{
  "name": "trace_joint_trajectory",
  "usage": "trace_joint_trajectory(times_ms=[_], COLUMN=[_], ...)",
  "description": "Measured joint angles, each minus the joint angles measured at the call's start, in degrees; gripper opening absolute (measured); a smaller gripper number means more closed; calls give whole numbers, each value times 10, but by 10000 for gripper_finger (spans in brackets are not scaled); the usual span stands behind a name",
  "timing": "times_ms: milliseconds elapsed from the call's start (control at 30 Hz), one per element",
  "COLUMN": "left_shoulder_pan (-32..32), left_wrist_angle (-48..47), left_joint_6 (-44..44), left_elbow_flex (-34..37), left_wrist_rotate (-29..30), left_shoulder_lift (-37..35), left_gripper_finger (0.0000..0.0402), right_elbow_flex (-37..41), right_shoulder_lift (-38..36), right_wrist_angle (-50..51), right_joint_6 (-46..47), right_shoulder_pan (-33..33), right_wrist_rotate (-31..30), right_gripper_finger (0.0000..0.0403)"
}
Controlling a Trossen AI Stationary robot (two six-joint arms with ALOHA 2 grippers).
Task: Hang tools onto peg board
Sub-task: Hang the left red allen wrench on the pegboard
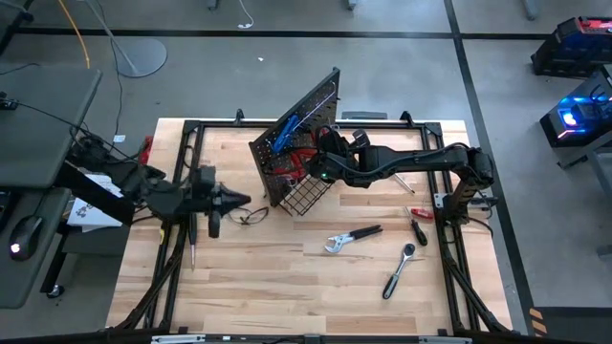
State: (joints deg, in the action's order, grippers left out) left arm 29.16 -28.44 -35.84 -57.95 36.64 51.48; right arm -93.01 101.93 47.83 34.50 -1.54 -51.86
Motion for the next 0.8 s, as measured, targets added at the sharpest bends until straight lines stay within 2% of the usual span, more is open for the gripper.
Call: trace_joint_trajectory(times_ms=[100,200,400,500,800], left_shoulder_pan=[3,-23,-68,-84,-120], left_wrist_angle=[64,94,129,125,87], left_joint_6=[66,104,109,110,78], left_elbow_flex=[0,0,0,0,0], left_wrist_rotate=[65,74,88,112,111], left_shoulder_lift=[11,33,77,97,154], left_gripper_finger=[0,0,0,0,0], right_elbow_flex=[0,0,0,0,0], right_shoulder_lift=[0,0,0,0,0], right_wrist_angle=[0,0,0,0,12], right_joint_6=[0,0,0,0,1], right_shoulder_pan=[0,0,0,0,21], right_wrist_rotate=[0,6,9,9,6], right_gripper_finger=[35,35,35,35,35])
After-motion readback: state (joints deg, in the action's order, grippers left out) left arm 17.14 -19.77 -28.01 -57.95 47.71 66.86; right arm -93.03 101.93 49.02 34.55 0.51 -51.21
